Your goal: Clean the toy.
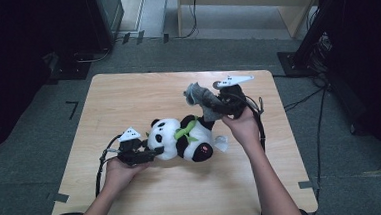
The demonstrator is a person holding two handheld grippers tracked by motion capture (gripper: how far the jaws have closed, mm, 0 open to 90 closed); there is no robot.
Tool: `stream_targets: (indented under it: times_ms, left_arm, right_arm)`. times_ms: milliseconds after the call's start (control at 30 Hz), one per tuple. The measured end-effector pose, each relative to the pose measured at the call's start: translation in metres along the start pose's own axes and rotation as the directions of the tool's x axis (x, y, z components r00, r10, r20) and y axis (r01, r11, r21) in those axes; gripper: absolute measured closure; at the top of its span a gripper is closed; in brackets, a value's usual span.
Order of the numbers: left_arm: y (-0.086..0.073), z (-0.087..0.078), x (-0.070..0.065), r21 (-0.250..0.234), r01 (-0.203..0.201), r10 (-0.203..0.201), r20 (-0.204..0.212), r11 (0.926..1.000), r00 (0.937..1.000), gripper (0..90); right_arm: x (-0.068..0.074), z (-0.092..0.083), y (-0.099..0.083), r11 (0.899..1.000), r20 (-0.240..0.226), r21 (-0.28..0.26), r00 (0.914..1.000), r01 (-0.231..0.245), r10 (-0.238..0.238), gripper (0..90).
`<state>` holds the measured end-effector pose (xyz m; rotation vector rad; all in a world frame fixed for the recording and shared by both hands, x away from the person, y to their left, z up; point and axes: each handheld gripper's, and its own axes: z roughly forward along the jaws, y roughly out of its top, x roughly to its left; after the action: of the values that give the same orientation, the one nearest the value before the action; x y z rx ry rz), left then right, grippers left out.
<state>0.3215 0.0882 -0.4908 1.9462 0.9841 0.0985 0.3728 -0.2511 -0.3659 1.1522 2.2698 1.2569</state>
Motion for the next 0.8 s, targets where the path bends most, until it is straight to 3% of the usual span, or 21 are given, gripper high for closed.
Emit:
stream_targets:
  times_ms: [100,200,300,367,800]
  left_arm:
    - [0.0,0.0,0.001,0.0,0.012,-0.012,0.004,0.9999,0.9999,38.8]
    - [0.0,0.0,0.001,0.002,0.013,-0.013,0.005,0.9999,0.9999,38.7]
    - [0.0,0.001,0.001,0.002,0.016,-0.016,0.005,0.9999,0.9999,38.8]
    - [0.0,0.001,0.001,0.002,0.015,-0.015,0.004,0.9999,0.9999,38.8]
    - [0.001,0.001,0.0,0.003,0.002,-0.002,0.003,1.0,1.0,38.2]
  right_arm:
    - [0.002,0.001,-0.016,1.0,-0.004,0.006,1.0,-0.007,0.007,73.2]
    - [-0.001,0.014,-0.033,0.998,0.004,0.055,0.9998,-0.021,0.02,73.3]
    - [-0.008,0.018,-0.047,0.996,-0.023,-0.009,0.996,-0.087,0.087,73.9]
    - [-0.011,0.018,-0.051,0.992,-0.037,-0.018,0.9919,-0.123,0.122,73.9]
    - [-0.025,0.012,-0.065,0.986,-0.032,-0.024,0.986,-0.164,0.163,73.9]
